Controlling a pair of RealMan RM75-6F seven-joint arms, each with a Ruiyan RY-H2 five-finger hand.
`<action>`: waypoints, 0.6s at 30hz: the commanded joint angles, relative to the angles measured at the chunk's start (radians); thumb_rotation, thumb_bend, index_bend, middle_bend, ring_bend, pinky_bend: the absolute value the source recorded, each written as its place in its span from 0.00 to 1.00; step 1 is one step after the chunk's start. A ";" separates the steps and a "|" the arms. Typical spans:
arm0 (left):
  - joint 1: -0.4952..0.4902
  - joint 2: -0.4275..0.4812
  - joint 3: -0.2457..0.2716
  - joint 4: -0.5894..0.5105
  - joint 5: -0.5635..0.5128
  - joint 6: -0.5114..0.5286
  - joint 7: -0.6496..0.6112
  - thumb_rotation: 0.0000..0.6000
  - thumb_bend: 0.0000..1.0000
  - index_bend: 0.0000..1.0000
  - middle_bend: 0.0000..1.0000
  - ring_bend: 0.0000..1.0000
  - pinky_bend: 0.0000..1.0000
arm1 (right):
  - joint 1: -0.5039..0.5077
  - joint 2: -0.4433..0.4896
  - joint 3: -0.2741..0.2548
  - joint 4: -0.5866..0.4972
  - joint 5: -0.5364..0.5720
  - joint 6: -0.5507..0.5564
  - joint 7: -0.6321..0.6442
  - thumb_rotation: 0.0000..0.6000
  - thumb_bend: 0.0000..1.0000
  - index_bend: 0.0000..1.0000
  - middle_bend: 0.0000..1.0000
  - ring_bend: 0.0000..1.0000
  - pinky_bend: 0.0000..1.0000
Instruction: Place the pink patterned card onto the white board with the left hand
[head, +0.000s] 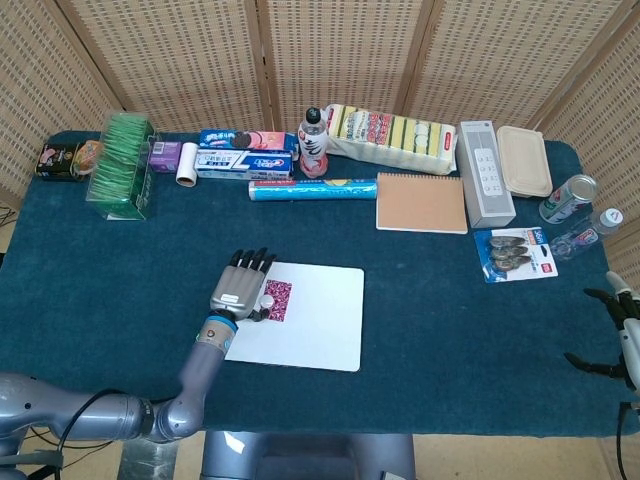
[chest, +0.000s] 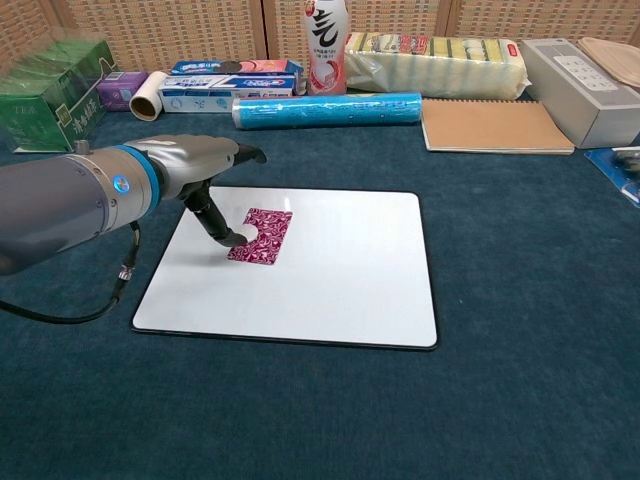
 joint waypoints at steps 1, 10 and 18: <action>0.027 0.055 0.002 -0.071 0.070 0.012 -0.054 1.00 0.20 0.00 0.00 0.00 0.01 | 0.000 -0.002 -0.002 0.000 -0.006 0.002 -0.005 1.00 0.07 0.18 0.00 0.00 0.00; 0.231 0.347 0.175 -0.299 0.456 0.144 -0.253 1.00 0.14 0.00 0.00 0.00 0.01 | -0.003 -0.008 0.000 -0.008 -0.011 0.019 -0.021 1.00 0.07 0.18 0.00 0.00 0.00; 0.465 0.543 0.368 -0.305 0.768 0.308 -0.520 1.00 0.12 0.00 0.00 0.00 0.01 | -0.010 -0.019 -0.008 -0.024 -0.040 0.046 -0.056 1.00 0.07 0.18 0.00 0.00 0.00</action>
